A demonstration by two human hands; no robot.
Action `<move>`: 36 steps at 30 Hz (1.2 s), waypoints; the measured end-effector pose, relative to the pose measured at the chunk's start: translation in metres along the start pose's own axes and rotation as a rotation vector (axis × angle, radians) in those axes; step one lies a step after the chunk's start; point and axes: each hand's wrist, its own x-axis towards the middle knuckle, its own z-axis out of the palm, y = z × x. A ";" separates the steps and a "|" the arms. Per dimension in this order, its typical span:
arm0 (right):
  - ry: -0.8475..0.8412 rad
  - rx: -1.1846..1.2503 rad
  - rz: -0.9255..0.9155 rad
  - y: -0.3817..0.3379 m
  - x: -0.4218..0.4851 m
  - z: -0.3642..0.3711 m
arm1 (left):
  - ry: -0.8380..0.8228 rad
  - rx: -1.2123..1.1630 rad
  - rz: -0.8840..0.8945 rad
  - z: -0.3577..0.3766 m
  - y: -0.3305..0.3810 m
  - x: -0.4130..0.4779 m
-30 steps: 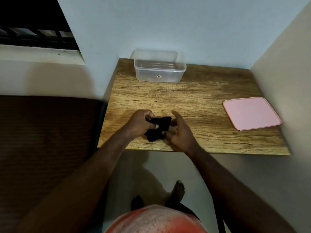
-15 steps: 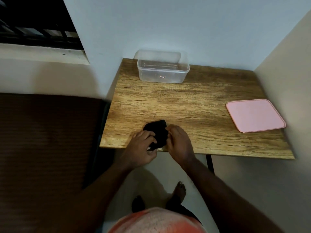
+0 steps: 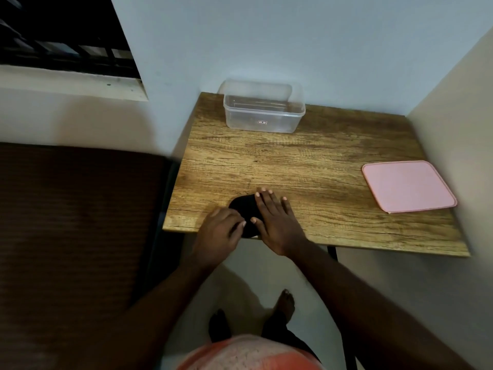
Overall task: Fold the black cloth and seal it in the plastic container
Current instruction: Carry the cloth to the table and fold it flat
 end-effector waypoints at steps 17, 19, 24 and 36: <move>0.123 0.256 0.127 -0.016 0.001 -0.008 | 0.037 -0.247 -0.525 -0.002 0.010 0.055; 0.131 0.253 0.118 -0.017 0.000 -0.010 | -0.014 -0.309 -0.585 0.000 0.008 0.055; 0.141 0.300 0.066 -0.027 0.007 -0.021 | 0.011 -0.444 -0.722 0.001 0.010 0.058; 0.269 0.294 0.076 -0.043 0.009 -0.017 | 0.207 -0.469 -0.734 0.000 -0.017 0.045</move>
